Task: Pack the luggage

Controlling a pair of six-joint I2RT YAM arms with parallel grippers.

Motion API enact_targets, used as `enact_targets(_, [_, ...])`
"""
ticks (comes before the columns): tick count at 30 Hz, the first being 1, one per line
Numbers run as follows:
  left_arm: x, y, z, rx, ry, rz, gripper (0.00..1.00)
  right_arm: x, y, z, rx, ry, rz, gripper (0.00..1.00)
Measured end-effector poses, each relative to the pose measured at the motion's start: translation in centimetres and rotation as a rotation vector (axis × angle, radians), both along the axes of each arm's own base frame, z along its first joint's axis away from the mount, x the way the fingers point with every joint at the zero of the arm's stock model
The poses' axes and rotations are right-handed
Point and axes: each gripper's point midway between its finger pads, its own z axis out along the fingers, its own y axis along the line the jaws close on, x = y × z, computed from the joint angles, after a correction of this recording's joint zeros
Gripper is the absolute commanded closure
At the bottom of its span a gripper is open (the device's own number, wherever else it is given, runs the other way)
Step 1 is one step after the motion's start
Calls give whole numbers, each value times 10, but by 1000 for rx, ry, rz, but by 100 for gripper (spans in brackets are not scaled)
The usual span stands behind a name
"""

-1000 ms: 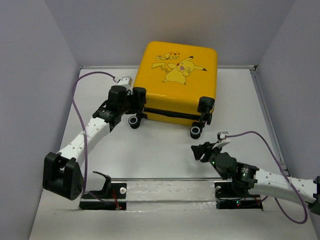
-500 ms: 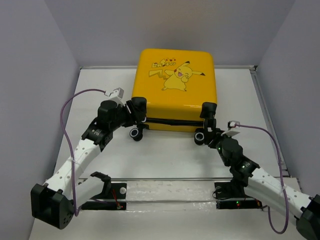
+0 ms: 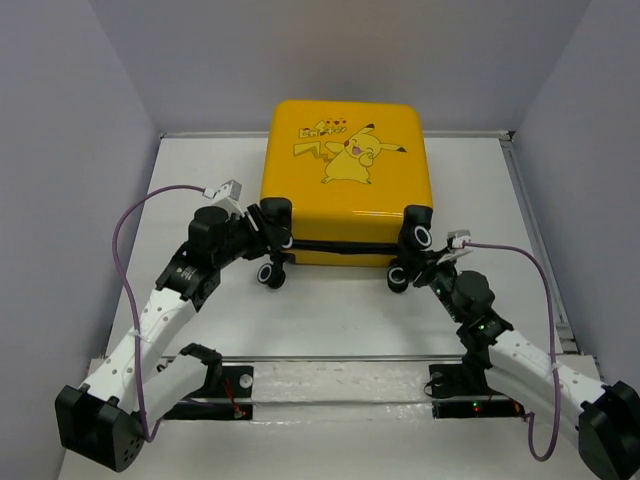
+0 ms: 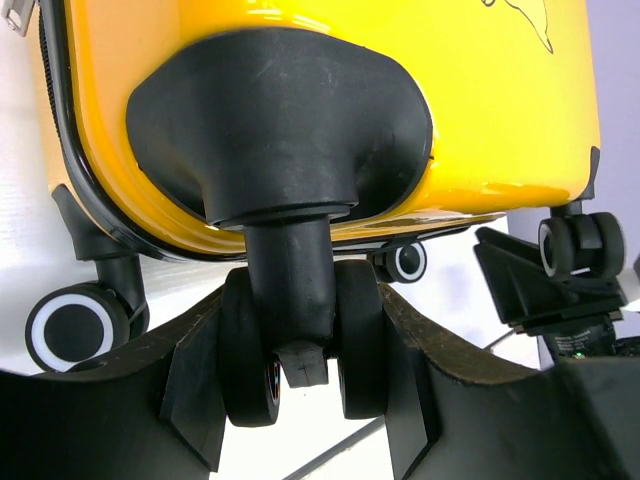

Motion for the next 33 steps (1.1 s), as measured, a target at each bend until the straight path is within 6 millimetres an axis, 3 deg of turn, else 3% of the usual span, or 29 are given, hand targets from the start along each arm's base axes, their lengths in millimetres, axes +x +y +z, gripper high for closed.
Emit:
enact_targets(4, [-1, 0, 0, -2, 0, -3, 94, -2, -8, 23, 34, -81, -26, 57])
enact_targets(7, [0, 0, 0, -1, -1, -1, 94, -6, -16, 27, 86, -95, -57, 54])
enact_targets(11, [0, 1, 0, 2, -2, 5, 94, -9, -25, 11, 121, -40, -110, 54])
enact_targets(19, [0, 0, 1, -1, -3, 1, 94, -2, -26, -39, 3, 137, -143, 54])
enact_targets(33, [2, 1, 1, -1, -7, 11, 94, 11, -25, -30, -89, 81, -114, 55])
